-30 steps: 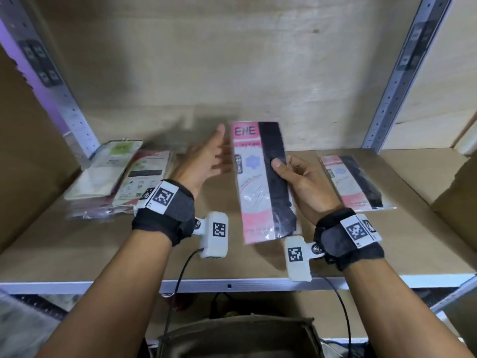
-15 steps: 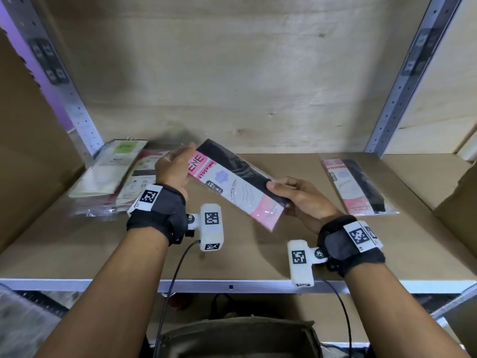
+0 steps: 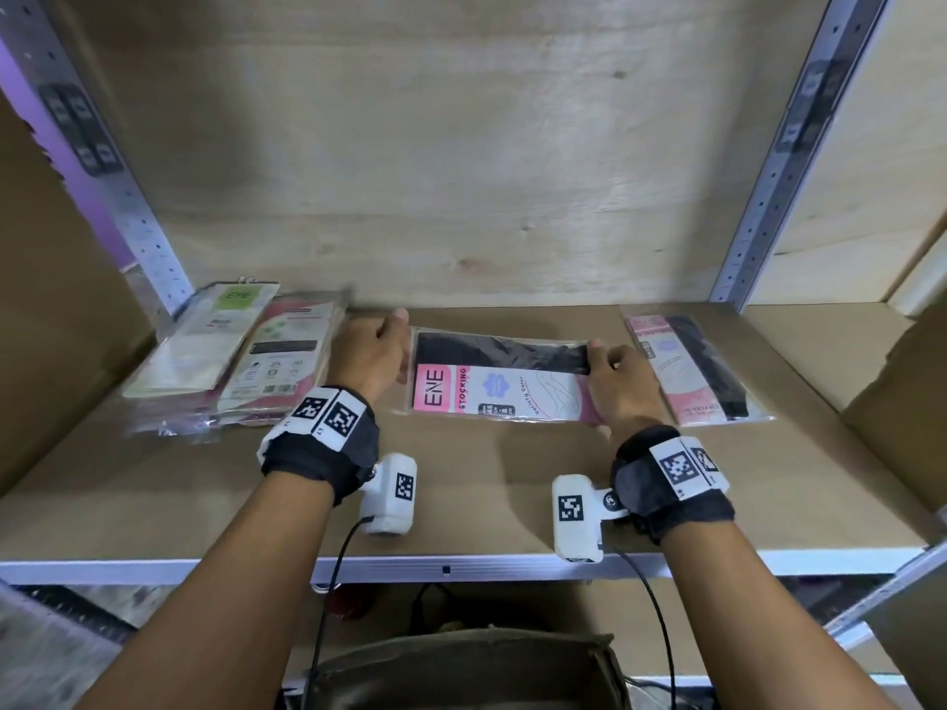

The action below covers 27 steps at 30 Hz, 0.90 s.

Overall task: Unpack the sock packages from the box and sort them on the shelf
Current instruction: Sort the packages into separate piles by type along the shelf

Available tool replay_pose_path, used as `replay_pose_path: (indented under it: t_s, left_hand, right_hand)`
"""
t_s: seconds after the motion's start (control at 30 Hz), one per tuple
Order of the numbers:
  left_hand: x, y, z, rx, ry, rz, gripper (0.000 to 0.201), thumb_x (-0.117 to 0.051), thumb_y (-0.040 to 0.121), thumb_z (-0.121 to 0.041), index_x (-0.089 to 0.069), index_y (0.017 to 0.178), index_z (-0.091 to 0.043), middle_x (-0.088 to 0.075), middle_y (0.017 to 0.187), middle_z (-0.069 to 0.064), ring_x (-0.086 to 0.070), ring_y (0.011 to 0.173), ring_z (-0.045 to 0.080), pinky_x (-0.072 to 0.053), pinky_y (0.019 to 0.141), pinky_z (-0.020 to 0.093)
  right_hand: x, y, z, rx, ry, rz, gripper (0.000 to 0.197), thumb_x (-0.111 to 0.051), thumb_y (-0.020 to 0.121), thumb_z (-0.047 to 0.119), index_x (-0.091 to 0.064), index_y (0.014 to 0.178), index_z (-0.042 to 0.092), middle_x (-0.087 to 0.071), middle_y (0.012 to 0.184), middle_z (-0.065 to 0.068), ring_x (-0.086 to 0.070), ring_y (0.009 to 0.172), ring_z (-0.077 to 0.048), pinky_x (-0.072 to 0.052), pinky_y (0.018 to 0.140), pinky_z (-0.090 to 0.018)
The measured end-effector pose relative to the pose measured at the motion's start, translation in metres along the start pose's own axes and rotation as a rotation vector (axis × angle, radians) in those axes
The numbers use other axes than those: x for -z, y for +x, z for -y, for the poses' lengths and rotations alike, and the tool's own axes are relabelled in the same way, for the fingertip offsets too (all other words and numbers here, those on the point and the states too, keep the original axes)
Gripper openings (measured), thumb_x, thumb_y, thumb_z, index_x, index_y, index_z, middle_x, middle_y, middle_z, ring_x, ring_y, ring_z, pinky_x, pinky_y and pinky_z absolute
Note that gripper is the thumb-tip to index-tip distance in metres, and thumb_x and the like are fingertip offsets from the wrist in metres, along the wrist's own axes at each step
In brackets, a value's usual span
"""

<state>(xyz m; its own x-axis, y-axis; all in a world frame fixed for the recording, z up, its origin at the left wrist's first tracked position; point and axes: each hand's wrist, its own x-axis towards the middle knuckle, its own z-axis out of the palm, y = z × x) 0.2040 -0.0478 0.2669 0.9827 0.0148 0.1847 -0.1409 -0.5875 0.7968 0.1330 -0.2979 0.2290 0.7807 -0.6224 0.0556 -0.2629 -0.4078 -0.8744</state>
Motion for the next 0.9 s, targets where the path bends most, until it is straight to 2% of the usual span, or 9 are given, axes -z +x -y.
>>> replay_pose_path:
  t_s: [0.07, 0.2, 0.37, 0.47, 0.53, 0.63, 0.73, 0.8, 0.9]
  left_hand:
    - [-0.001, 0.0, -0.002, -0.063, 0.112, -0.058, 0.057, -0.034, 0.105, -0.043, -0.056, 0.066, -0.008, -0.061, 0.065, 0.01, -0.054, 0.056, 0.02, -0.039, 0.055, 0.026]
    - [-0.003, -0.003, -0.01, -0.086, 0.091, -0.116, 0.06, -0.032, 0.105, -0.045, -0.052, 0.063, -0.008, -0.052, 0.058, 0.001, -0.048, 0.053, 0.013, -0.031, 0.053, 0.026]
    - [-0.002, -0.008, -0.023, 0.163, -0.664, 0.046, 0.046, -0.044, 0.103, -0.047, -0.049, 0.067, -0.018, -0.064, 0.067, 0.008, -0.069, 0.071, 0.027, -0.055, 0.072, 0.034]
    - [0.002, -0.017, -0.035, 0.238, -0.957, 0.124, 0.04, -0.05, 0.102, -0.041, -0.062, 0.074, -0.015, -0.071, 0.064, 0.001, -0.068, 0.053, 0.015, -0.055, 0.051, 0.022]
    - [0.002, -0.021, -0.04, 0.253, -1.045, 0.161, 0.048, -0.051, 0.102, -0.041, -0.065, 0.062, -0.017, -0.068, 0.057, -0.001, -0.064, 0.048, 0.013, -0.052, 0.049, 0.023]
    - [0.0, -0.021, -0.042, 0.252, -0.984, 0.13, 0.042, -0.048, 0.102, -0.044, -0.056, 0.071, -0.018, -0.071, 0.064, 0.002, -0.068, 0.056, 0.016, -0.052, 0.056, 0.027]
    - [0.0, -0.012, -0.033, 0.153, -0.522, 0.024, 0.061, -0.04, 0.101, -0.056, -0.061, 0.087, -0.001, -0.074, 0.084, 0.015, -0.073, 0.073, 0.026, -0.06, 0.072, 0.035]
    - [0.0, -0.009, -0.027, 0.06, -0.353, 0.005, 0.076, -0.034, 0.1, -0.062, -0.063, 0.092, 0.008, -0.067, 0.073, 0.017, -0.061, 0.054, 0.025, -0.05, 0.053, 0.029]
    - [-0.001, -0.013, -0.026, -0.001, -0.367, 0.006, 0.069, -0.031, 0.099, -0.064, -0.058, 0.075, -0.006, -0.055, 0.056, 0.01, -0.042, 0.04, 0.018, -0.032, 0.039, 0.022]
  right_hand:
    - [0.0, -0.001, 0.002, 0.01, 0.009, -0.017, 0.042, -0.039, 0.103, 0.048, -0.057, 0.101, 0.01, -0.067, 0.09, -0.009, -0.068, 0.083, -0.027, -0.06, 0.072, -0.042]
    - [0.003, 0.0, 0.006, 0.038, 0.022, -0.081, 0.041, -0.04, 0.102, 0.048, -0.058, 0.094, 0.013, -0.066, 0.083, -0.008, -0.067, 0.07, -0.023, -0.059, 0.055, -0.037]
    - [0.004, 0.003, 0.011, 0.039, 0.131, -0.097, 0.035, -0.04, 0.099, 0.055, -0.054, 0.082, 0.028, -0.069, 0.086, -0.006, -0.07, 0.082, -0.028, -0.058, 0.071, -0.046]
    - [0.002, 0.006, 0.011, 0.017, 0.222, -0.059, 0.043, -0.042, 0.098, 0.055, -0.061, 0.1, 0.017, -0.072, 0.092, -0.012, -0.069, 0.08, -0.03, -0.047, 0.052, -0.031]
    - [0.0, 0.007, 0.011, 0.011, 0.284, -0.037, 0.044, -0.043, 0.098, 0.054, -0.061, 0.102, 0.014, -0.072, 0.09, -0.015, -0.065, 0.073, -0.027, -0.037, 0.041, -0.024]
    - [0.0, 0.007, 0.009, 0.011, 0.328, -0.04, 0.042, -0.045, 0.098, 0.054, -0.061, 0.101, 0.016, -0.073, 0.094, -0.015, -0.068, 0.079, -0.028, -0.035, 0.047, -0.025]
    - [0.004, 0.009, 0.007, 0.026, 0.33, -0.103, 0.046, -0.047, 0.096, 0.056, -0.063, 0.102, 0.013, -0.073, 0.099, -0.017, -0.069, 0.087, -0.038, -0.04, 0.053, -0.032]
    - [0.008, 0.011, 0.006, 0.049, 0.311, -0.15, 0.045, -0.045, 0.096, 0.057, -0.061, 0.096, 0.015, -0.072, 0.097, -0.018, -0.069, 0.091, -0.041, -0.045, 0.063, -0.041]
    - [0.013, 0.012, 0.007, 0.064, 0.286, -0.203, 0.04, -0.043, 0.095, 0.059, -0.058, 0.086, 0.022, -0.072, 0.094, -0.013, -0.07, 0.091, -0.035, -0.055, 0.072, -0.045]
